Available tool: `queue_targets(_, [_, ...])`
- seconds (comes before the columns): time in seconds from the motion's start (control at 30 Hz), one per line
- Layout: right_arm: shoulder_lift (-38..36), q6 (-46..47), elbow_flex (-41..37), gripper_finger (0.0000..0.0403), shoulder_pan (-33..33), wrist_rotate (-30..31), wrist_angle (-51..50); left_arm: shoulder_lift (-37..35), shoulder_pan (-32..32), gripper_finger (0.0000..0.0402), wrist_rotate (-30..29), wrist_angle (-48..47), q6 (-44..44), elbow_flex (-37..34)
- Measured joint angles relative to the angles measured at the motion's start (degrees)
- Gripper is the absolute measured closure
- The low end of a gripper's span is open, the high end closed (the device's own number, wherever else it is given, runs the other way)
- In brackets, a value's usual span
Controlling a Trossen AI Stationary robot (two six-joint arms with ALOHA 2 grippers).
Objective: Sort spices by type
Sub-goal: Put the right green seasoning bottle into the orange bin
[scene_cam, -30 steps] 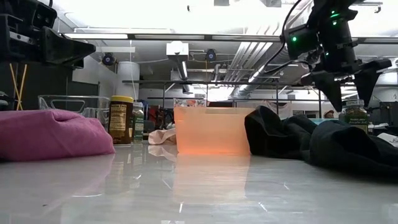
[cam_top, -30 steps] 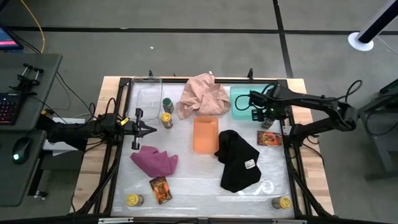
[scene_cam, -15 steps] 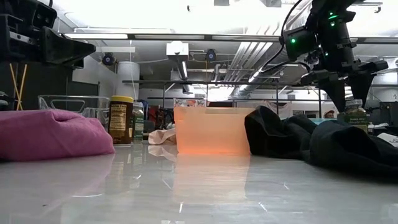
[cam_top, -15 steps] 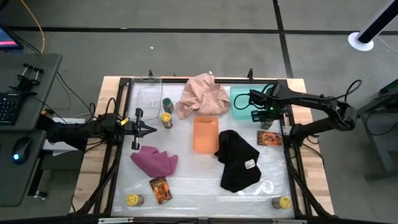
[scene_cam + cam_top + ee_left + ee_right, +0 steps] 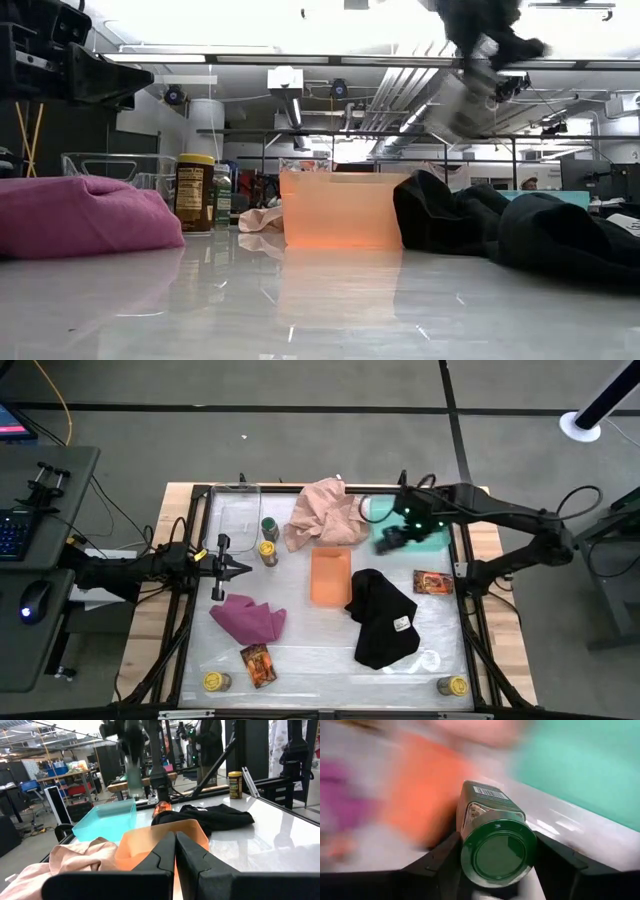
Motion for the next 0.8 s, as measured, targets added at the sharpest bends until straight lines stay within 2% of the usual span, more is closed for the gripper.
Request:
queue_targets(0.1, [5.0, -1.7, 4.7, 0.0201, 4.2, -0.8, 8.3, 0.0, 0.0, 0.0401, 0.0, 0.0, 0.0, 0.0])
queue_targets(0.23, [16.4, -8.8, 12.2, 0.0201, 8.5, -2.2, 11.9, 0.0, 0.0, 0.0401, 0.0, 0.0, 0.0, 0.0])
queue_targets(0.37, [28.6, -19.4, 22.6, 0.0201, 10.2, -1.7, 5.1, 0.0, 0.0, 0.0401, 0.0, 0.0, 0.0, 0.0])
queue_targets(0.53, [40.1, -32.2, 33.4, 0.0201, 10.1, 4.4, -5.9, 0.0, 0.0, 0.0401, 0.0, 0.0, 0.0, 0.0])
queue_targets(0.67, [45.9, -41.7, 37.6, 0.0201, 10.2, 5.8, -8.4, 0.0, 0.0, 0.0402, 0.0, 0.0, 0.0, 0.0])
queue_targets(0.8, [49.3, -51.1, 38.3, 0.0201, 10.4, 8.5, -8.6, 0.0, 0.0, 0.0401, 0.0, 0.0, 0.0, 0.0])
